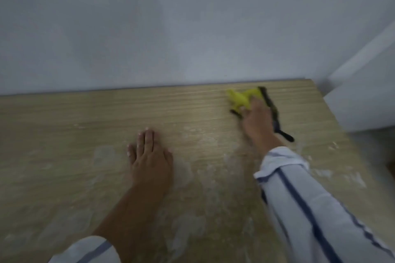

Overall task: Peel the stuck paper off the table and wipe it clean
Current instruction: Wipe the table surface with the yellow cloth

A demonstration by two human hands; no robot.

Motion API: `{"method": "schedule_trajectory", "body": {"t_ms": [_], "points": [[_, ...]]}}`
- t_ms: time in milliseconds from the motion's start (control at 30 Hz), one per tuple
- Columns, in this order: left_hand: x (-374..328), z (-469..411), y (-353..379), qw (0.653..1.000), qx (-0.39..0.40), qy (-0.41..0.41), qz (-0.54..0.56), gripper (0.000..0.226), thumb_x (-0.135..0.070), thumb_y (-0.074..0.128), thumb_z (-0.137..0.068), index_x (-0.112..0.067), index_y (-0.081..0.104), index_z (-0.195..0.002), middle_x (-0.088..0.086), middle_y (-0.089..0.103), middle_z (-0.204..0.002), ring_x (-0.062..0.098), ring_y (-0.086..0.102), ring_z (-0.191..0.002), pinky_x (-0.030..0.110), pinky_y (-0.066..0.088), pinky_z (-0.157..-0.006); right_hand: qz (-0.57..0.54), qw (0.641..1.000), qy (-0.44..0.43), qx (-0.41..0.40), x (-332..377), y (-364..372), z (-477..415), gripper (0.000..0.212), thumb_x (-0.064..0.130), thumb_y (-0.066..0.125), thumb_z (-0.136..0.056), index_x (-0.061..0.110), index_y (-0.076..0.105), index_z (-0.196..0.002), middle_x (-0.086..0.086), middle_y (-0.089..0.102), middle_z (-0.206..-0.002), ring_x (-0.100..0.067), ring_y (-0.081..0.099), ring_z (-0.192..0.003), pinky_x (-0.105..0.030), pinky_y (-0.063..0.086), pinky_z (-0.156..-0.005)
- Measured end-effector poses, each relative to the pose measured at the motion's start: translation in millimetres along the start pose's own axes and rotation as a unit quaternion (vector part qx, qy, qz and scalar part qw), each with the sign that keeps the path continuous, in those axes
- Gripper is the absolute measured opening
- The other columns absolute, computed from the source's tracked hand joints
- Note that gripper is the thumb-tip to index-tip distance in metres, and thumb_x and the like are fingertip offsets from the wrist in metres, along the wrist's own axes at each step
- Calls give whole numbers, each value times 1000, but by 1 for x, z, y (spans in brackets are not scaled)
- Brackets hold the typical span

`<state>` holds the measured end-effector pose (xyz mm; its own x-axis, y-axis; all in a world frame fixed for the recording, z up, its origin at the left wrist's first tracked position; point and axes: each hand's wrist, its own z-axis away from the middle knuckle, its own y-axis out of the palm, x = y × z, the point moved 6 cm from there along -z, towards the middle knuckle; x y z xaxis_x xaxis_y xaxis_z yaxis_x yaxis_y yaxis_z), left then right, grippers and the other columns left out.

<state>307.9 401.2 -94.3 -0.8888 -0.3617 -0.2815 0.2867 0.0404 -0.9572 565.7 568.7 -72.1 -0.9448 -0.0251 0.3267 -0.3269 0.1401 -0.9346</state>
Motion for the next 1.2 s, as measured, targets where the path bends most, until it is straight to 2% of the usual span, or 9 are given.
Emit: {"method": "schedule_trajectory", "body": {"t_ms": [100,167,300,400,667,767,900,1033,1200], "points": [[-23,5,7,1000,8,12,1,85,-50,3,-75,-10,24,-146,6,19,-156,24,12,-145,45,3,-116,-5,978,205,-28,-101,-40,-3,40,32,44,-93,4,45,-121,-25,49,-128,-45,46,-116,-50,38,-99],[-42,13,13,999,19,31,-3,84,-50,2,-75,-11,25,-146,6,20,-156,24,13,-145,46,4,-116,-18,975,217,-37,-90,-45,4,37,32,45,-92,7,46,-119,-22,50,-126,-42,48,-115,-48,39,-98],[-80,27,27,997,41,62,-14,86,-51,-3,-76,-13,24,-147,6,18,-157,23,10,-146,46,3,-116,-36,997,-70,19,43,-10,83,47,31,49,-83,7,53,-123,-14,61,-120,-34,58,-111,-41,46,-93],[-97,37,35,996,44,76,-29,86,-52,-4,-75,-12,21,-147,6,17,-157,22,8,-146,47,3,-116,-42,987,-148,46,21,-1,106,63,38,34,-84,-6,48,-128,-24,58,-126,-40,54,-117,-52,40,-99],[-107,46,35,994,41,90,-38,69,-45,11,-88,-13,15,-149,6,12,-158,22,5,-146,45,2,-118,1,954,296,-37,-212,-96,79,38,31,46,-90,4,46,-116,-24,49,-121,-44,47,-112,-48,38,-94],[-107,48,32,994,34,97,-30,68,-44,13,-88,-14,18,-149,5,13,-158,21,7,-146,45,3,-117,0,993,117,-4,-106,-51,92,47,32,41,-79,14,46,-122,-17,52,-120,-38,50,-110,-46,40,-89],[-103,49,30,993,34,112,-28,82,-50,2,-79,-9,25,-146,8,20,-156,24,13,-145,46,8,-116,-76,984,-86,136,-26,-10,159,57,17,32,-90,-2,23,-143,-24,25,-151,-39,19,-141,-47,9,-115],[-97,67,32,991,58,111,-42,63,-40,17,-94,-8,17,-148,7,12,-158,22,6,-146,43,4,-118,1,998,64,14,-156,-60,146,45,37,47,-83,13,53,-120,-16,59,-114,-38,57,-103,-41,46,-88],[-82,101,28,991,45,121,-15,74,-47,6,-85,-10,21,-147,7,17,-157,22,9,-146,41,3,-117,-78,958,268,-74,-183,-120,167,24,23,50,-90,4,51,-105,-20,58,-106,-40,56,-98,-44,46,-81]]}}
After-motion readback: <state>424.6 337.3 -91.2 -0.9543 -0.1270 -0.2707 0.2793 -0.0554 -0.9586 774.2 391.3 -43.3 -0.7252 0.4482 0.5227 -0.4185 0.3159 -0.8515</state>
